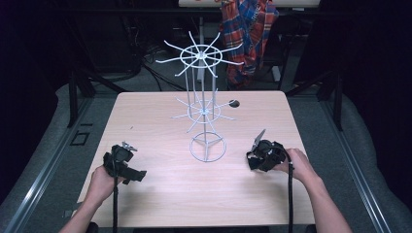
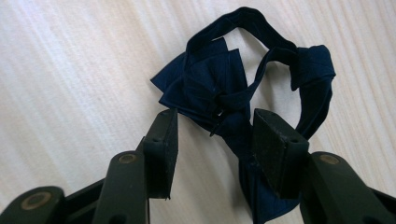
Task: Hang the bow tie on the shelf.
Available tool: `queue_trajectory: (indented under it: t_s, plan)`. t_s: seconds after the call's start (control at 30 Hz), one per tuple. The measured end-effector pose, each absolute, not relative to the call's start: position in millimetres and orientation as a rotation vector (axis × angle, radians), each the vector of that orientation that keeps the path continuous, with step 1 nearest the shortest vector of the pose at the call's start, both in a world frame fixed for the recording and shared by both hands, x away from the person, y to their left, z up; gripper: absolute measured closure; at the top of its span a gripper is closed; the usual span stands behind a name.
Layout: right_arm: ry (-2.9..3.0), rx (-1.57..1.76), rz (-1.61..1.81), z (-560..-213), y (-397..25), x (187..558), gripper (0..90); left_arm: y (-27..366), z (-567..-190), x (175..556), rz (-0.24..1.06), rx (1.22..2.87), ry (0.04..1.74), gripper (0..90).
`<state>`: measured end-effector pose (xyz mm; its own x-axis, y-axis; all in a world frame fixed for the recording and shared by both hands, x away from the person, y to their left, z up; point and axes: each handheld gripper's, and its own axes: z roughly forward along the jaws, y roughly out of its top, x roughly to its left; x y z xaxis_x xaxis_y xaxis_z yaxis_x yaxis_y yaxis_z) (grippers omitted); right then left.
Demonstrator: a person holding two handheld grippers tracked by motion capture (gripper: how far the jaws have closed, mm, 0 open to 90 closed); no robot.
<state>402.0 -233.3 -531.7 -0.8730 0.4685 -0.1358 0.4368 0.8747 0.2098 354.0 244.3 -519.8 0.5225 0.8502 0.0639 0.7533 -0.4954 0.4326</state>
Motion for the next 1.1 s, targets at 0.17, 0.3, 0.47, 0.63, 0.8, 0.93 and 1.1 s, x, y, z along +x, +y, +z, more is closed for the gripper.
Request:
queue_trajectory:
  t_s: [0.17, 0.3, 0.47, 0.63, 0.8, 0.93, 1.1]
  plan:
    - [2.866, 0.72, 0.281, -532.5, -234.6, 409.8, 51.3, 244.8, -520.3, 354.0, 0.38, 2.417, 1.33, 0.0]
    - [2.842, 0.714, 0.242, -532.3, -235.7, 410.3, 49.1, 244.5, -520.1, 353.8, 0.379, 2.419, 1.327, 0.0]
    - [2.835, 0.71, 0.206, -534.1, -236.1, 411.3, 48.8, 244.1, -520.4, 353.9, 0.38, 2.428, 1.321, 0.0]
    - [2.822, 0.746, 0.191, -535.5, -236.0, 413.5, 48.8, 244.3, -520.5, 353.6, 0.377, 2.43, 1.319, 0.0]
    - [2.808, 0.789, 0.198, -536.6, -235.2, 414.7, 50.3, 244.6, -521.4, 354.0, 0.372, 2.434, 1.32, 0.0]
    - [2.795, 0.795, 0.19, -537.1, -234.5, 414.7, 52.3, 244.3, -521.4, 354.0, 0.368, 2.437, 1.319, 0.0]
    - [2.787, 0.796, 0.164, -537.2, -233.0, 414.3, 52.9, 243.4, -521.7, 353.9, 0.369, 2.444, 1.315, 0.0]
